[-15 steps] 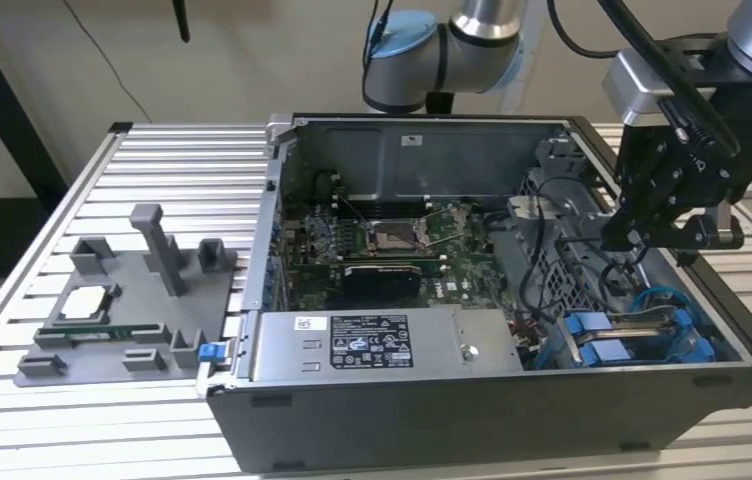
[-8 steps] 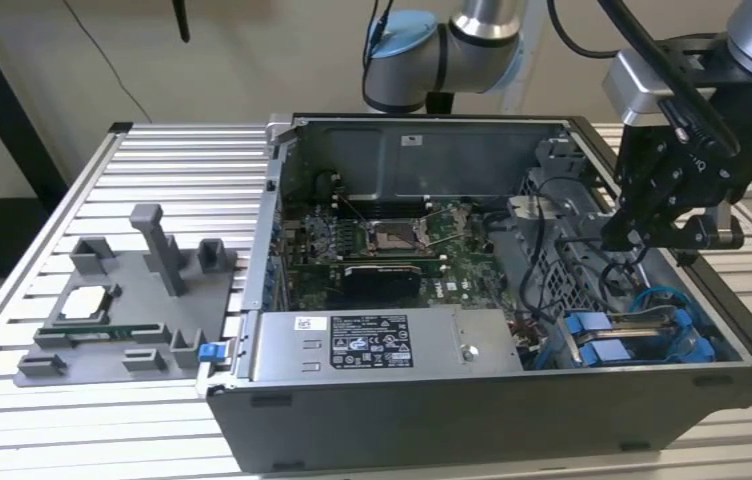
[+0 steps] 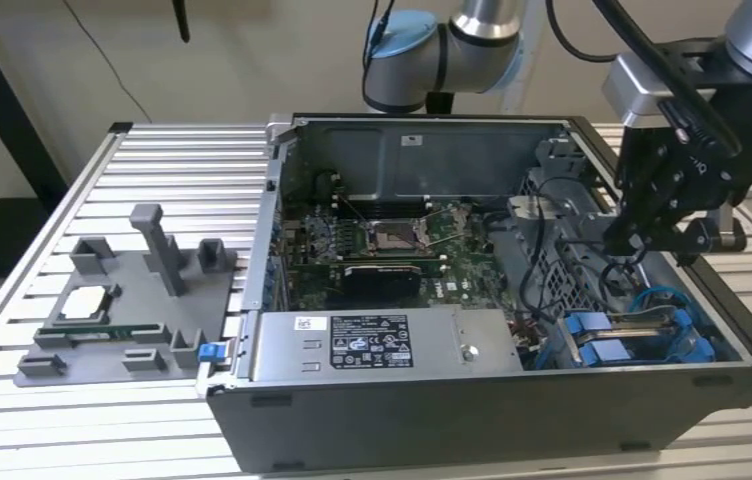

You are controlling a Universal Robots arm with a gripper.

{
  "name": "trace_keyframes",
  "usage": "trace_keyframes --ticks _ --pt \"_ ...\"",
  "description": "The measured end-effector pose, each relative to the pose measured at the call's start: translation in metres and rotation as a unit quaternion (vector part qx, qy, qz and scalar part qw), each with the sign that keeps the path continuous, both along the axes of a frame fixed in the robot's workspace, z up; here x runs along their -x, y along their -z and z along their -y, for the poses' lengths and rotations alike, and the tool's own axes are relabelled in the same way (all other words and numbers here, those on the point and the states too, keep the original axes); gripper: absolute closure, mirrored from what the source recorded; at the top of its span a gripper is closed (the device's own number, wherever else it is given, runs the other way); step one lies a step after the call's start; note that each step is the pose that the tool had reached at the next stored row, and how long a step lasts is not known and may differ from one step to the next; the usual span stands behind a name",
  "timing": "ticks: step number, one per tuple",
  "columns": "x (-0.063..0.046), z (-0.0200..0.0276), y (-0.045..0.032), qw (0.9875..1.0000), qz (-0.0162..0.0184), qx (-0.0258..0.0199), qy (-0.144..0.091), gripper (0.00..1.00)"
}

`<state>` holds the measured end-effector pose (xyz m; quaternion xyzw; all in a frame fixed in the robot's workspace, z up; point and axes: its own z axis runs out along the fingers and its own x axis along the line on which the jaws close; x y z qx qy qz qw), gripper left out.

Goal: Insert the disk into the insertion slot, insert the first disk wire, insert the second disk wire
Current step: 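Insert the first disk wire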

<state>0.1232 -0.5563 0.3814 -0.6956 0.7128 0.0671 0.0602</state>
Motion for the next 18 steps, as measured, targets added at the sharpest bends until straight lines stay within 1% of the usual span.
trace_keyframes --ticks 4,6,7,18 --pt "-0.0005 0.0000 0.0012 0.9998 0.0000 0.0210 0.000 1.00" --pt "-0.0006 0.0000 0.0021 0.9996 0.0000 0.0296 0.000 1.00" --pt "-0.0007 0.0000 0.0025 0.9995 0.0000 0.0312 0.000 1.00" --pt "-0.0028 0.0005 0.0047 0.9995 0.0000 0.0316 0.000 1.00"
